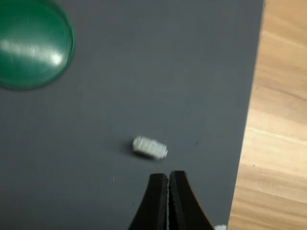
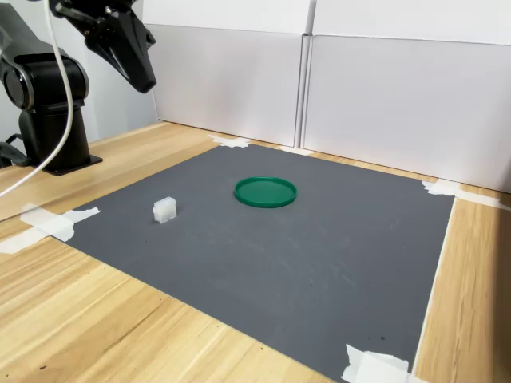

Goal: Grasp a white terminal and put it in the green lid.

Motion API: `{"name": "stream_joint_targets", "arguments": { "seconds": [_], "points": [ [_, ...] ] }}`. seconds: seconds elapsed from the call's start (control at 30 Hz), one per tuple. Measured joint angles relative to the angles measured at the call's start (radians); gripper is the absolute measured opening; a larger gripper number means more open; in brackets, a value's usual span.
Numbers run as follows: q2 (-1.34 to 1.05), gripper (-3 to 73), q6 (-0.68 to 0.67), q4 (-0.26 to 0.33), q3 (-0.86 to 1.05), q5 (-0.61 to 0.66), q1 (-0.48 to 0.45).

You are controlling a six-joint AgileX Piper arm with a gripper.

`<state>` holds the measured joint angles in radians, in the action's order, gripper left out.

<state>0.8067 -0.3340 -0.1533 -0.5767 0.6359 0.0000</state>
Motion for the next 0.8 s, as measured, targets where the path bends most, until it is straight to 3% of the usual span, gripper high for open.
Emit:
{"name": "stream_joint_targets", "arguments": {
  "seconds": [0.33, 0.63, 0.8],
  "points": [
    [0.244, -1.7, -0.426, 0.166, -0.148, 0.230, 0.000],
    [0.355, -0.4, -0.581, 0.135, -0.172, 0.277, -0.013],
    [0.421, 10.7, -0.621, 0.127, -0.172, 0.256, -0.098]
  ]
}}
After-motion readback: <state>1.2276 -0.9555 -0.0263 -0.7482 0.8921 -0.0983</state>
